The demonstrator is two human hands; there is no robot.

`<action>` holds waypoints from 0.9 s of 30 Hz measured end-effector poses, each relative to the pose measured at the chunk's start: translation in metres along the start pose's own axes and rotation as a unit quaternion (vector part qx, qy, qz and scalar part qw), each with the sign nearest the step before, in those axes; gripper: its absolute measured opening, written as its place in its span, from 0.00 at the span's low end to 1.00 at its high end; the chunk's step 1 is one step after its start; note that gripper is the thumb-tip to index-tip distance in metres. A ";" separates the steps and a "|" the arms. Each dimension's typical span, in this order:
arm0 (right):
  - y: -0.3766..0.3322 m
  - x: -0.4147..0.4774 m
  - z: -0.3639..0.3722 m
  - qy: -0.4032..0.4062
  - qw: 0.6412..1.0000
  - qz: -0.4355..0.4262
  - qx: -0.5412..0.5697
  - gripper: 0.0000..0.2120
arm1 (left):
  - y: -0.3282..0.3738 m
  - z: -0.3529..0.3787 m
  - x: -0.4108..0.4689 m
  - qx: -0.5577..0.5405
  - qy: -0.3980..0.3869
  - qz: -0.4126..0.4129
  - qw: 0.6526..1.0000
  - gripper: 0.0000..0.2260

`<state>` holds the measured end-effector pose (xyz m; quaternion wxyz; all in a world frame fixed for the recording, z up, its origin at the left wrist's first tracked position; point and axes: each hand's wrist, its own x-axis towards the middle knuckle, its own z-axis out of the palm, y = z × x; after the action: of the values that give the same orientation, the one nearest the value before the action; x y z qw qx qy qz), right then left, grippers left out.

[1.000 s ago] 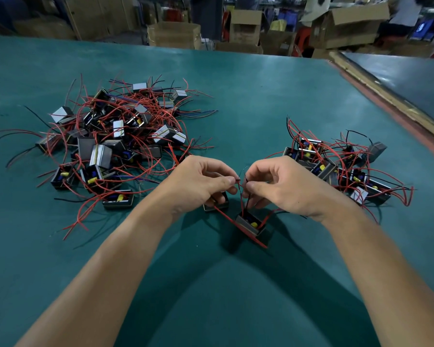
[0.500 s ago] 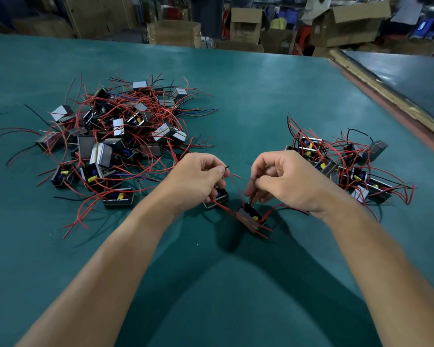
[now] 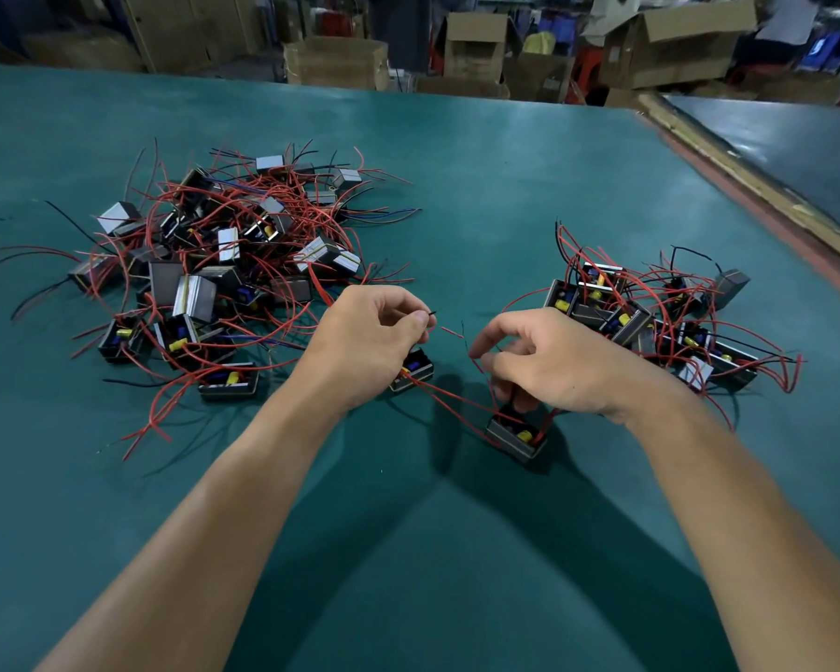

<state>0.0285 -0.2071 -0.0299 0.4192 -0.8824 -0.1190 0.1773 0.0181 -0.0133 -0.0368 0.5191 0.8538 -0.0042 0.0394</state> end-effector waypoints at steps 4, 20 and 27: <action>0.001 0.001 0.001 0.003 1.000 -0.021 -0.015 0.05 | 0.000 -0.001 0.000 0.011 0.014 -0.006 1.000 0.09; -0.001 0.000 -0.001 0.022 0.996 -0.039 0.078 0.05 | 0.004 0.003 -0.002 -0.015 -0.014 0.001 1.000 0.09; -0.004 -0.004 0.004 -0.020 0.997 -0.065 0.021 0.09 | 0.005 0.003 -0.003 -0.014 -0.020 -0.003 1.000 0.09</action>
<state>0.0233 -0.2035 -0.0287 0.4462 -0.8598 -0.1809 0.1701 0.0152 -0.0186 -0.0341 0.5305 0.8473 -0.0124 0.0201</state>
